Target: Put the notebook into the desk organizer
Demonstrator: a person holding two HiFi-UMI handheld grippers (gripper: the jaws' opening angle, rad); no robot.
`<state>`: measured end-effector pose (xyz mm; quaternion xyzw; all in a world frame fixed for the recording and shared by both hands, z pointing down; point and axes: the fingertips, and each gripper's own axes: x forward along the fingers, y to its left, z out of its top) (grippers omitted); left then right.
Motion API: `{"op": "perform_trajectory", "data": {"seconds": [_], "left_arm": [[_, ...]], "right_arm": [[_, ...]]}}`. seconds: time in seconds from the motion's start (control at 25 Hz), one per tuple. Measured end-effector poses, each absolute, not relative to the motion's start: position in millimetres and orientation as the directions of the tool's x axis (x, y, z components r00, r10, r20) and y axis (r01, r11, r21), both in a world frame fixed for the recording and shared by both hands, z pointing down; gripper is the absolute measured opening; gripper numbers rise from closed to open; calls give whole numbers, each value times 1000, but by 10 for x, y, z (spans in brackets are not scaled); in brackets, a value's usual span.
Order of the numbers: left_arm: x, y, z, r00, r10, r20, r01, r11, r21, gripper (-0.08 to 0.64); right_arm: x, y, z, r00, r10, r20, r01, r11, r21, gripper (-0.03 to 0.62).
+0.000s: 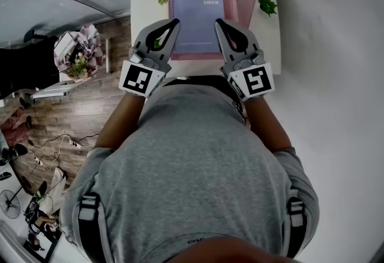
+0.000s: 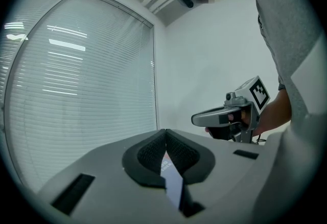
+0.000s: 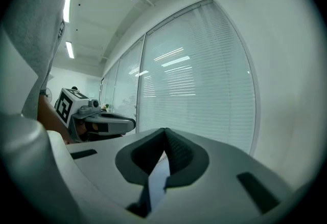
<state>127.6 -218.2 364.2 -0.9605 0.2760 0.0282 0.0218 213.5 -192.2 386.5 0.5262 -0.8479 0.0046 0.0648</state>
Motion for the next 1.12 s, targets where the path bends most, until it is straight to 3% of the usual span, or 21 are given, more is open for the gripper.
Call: {"op": "perform_trajectory", "data": {"seconds": [1.12], "left_arm": [[1285,-2175,3723,851,-523,-55,-525,-850,-39,20]], "right_arm": [[2319,-1867,3855,-420,-905,70,-905,423,49,5]]}}
